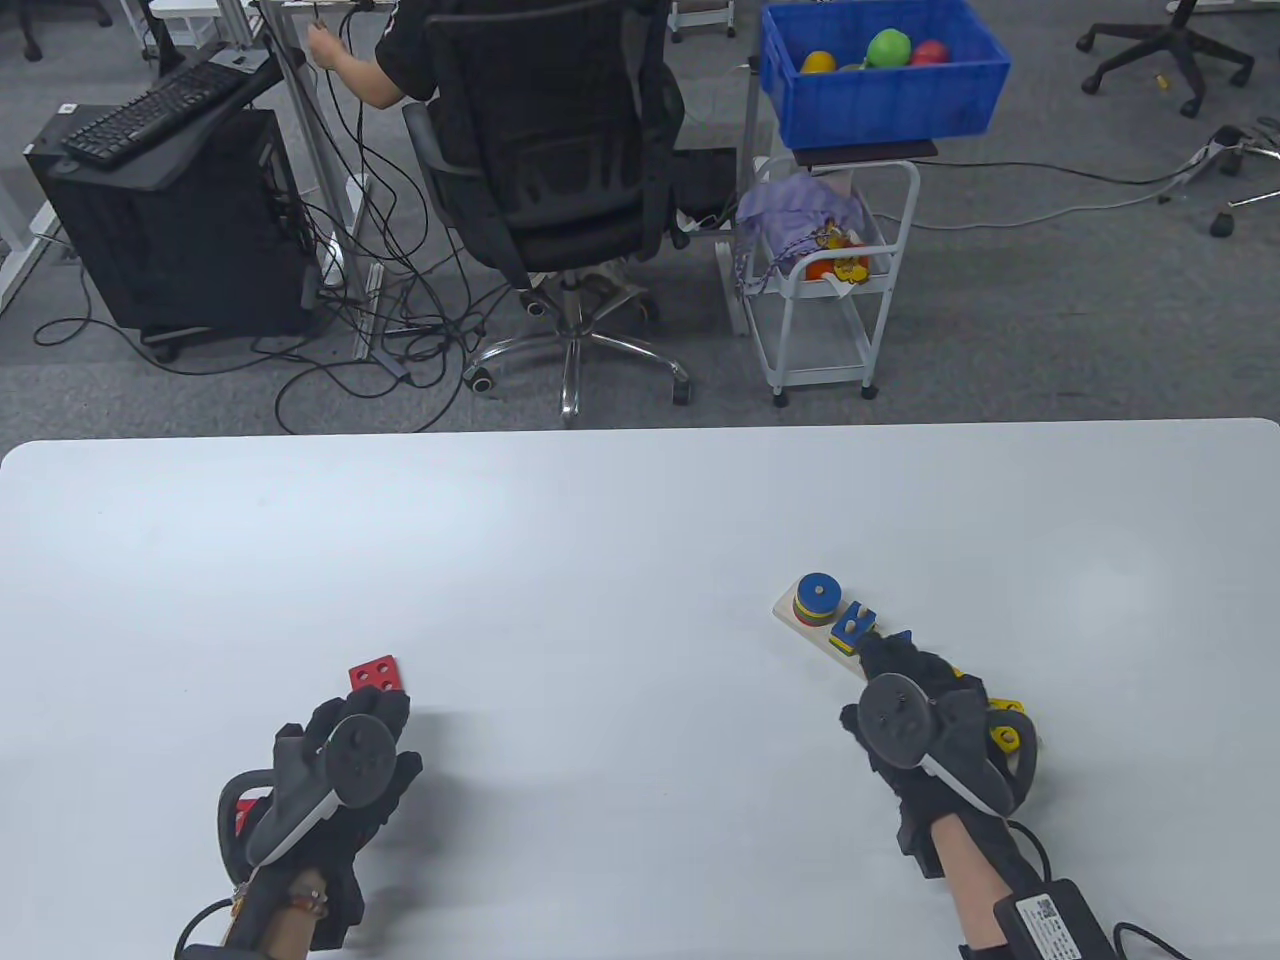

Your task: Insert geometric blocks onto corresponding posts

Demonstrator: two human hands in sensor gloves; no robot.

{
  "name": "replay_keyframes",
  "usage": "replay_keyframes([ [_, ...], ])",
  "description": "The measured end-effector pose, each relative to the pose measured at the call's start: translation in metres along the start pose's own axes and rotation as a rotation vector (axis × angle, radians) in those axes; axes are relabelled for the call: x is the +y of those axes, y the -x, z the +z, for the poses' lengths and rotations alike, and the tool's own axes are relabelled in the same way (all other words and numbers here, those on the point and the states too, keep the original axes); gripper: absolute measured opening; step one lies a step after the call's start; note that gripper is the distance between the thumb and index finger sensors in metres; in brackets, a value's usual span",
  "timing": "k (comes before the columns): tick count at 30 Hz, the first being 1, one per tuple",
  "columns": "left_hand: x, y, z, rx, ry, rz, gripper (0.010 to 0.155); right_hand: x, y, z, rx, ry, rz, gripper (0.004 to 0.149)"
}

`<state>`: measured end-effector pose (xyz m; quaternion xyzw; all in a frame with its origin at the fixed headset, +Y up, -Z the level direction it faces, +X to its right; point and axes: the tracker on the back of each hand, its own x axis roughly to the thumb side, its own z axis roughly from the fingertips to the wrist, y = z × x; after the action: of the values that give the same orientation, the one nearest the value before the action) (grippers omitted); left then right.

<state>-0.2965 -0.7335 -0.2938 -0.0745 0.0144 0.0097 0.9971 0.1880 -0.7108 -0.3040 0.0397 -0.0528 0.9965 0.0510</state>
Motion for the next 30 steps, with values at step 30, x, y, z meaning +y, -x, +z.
replay_keyframes([
  [30,-0.010,-0.009,-0.102,0.335,0.192,-0.263,0.066,0.022,-0.056,0.006,-0.272,-0.232,-0.001,0.072],
])
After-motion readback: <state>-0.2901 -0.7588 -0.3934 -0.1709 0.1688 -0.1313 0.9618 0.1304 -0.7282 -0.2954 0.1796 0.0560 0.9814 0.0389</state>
